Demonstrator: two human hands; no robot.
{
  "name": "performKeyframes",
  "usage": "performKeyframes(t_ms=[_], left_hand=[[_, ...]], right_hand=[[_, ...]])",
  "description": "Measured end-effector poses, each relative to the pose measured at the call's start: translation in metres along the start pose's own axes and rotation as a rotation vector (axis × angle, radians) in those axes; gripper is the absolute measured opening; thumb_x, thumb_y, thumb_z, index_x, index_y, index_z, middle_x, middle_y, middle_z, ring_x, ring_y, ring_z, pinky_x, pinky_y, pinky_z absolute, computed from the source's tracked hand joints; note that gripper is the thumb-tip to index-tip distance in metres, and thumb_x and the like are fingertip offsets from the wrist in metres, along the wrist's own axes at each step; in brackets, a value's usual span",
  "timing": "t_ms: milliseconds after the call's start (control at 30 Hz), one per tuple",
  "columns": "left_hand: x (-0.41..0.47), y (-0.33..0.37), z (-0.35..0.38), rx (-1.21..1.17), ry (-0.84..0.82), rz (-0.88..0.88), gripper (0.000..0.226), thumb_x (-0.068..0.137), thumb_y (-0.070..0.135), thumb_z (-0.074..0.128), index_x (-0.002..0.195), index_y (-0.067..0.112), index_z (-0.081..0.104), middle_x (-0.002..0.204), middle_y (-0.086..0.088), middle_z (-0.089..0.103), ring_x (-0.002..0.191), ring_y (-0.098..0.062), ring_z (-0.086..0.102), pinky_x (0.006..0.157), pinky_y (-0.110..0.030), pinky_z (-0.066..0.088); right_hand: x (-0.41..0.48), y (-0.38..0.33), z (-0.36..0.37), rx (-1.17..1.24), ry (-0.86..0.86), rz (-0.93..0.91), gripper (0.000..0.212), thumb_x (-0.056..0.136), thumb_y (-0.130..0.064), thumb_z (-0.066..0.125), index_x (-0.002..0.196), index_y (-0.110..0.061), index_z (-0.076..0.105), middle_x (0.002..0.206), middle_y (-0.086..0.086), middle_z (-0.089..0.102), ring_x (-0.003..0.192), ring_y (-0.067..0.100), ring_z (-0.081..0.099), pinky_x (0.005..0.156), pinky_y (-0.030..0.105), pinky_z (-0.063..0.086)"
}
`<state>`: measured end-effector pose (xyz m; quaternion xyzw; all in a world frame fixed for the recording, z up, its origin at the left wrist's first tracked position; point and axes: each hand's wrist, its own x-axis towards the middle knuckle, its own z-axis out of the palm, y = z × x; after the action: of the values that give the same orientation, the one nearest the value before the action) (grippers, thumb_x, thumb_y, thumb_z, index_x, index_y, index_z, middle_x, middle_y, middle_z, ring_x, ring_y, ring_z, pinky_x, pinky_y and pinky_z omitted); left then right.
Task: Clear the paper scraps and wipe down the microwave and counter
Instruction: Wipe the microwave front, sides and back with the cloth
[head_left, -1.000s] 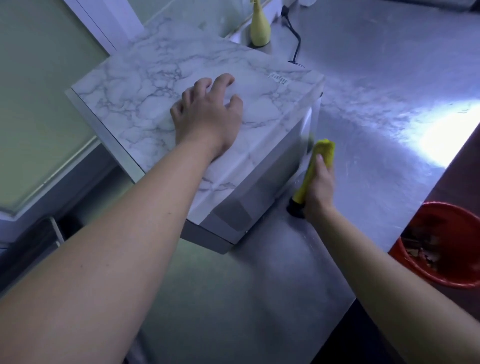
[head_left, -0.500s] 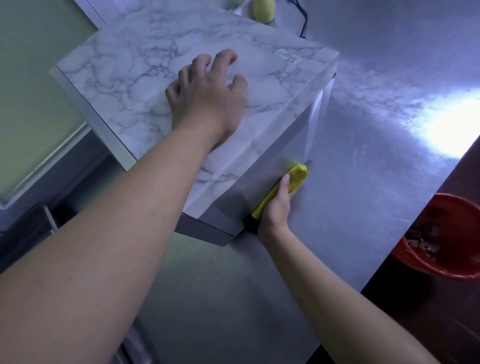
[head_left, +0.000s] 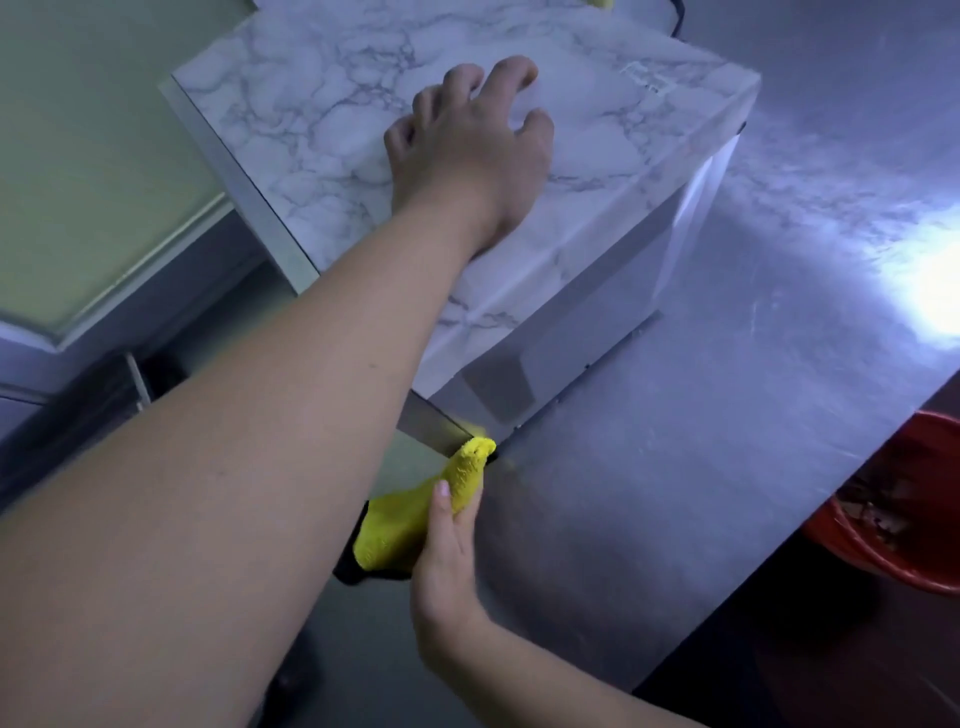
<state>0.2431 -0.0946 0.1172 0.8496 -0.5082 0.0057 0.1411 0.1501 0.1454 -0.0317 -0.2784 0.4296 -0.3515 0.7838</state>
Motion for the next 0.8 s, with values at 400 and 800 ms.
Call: performKeyframes(t_ms=[400,800], left_hand=[[0.001,0.001,0.001,0.013,0.028,-0.009,0.043,0.093,0.048,0.035,0.135,0.043,0.044,0.148,0.007,0.039,0.137,-0.022,0.032,0.111,-0.041,0.019],[0.001,0.001,0.001,0.022,0.011,-0.012,0.044,0.093,0.048,0.032,0.136,0.044,0.041,0.149,0.008,0.037,0.137,-0.02,0.03,0.111,-0.041,0.017]], right_hand=[[0.134,-0.176,-0.136,0.069,0.276,-0.271,0.039,0.104,-0.033,0.043,0.141,-0.024,0.053,0.133,0.003,0.065,0.123,0.024,0.062,0.105,0.044,0.049],[0.119,-0.101,-0.03,0.052,0.296,-0.26,0.079,0.089,-0.049,0.048,0.159,-0.025,0.019,0.163,-0.008,0.025,0.148,0.008,0.026,0.125,0.04,0.019]])
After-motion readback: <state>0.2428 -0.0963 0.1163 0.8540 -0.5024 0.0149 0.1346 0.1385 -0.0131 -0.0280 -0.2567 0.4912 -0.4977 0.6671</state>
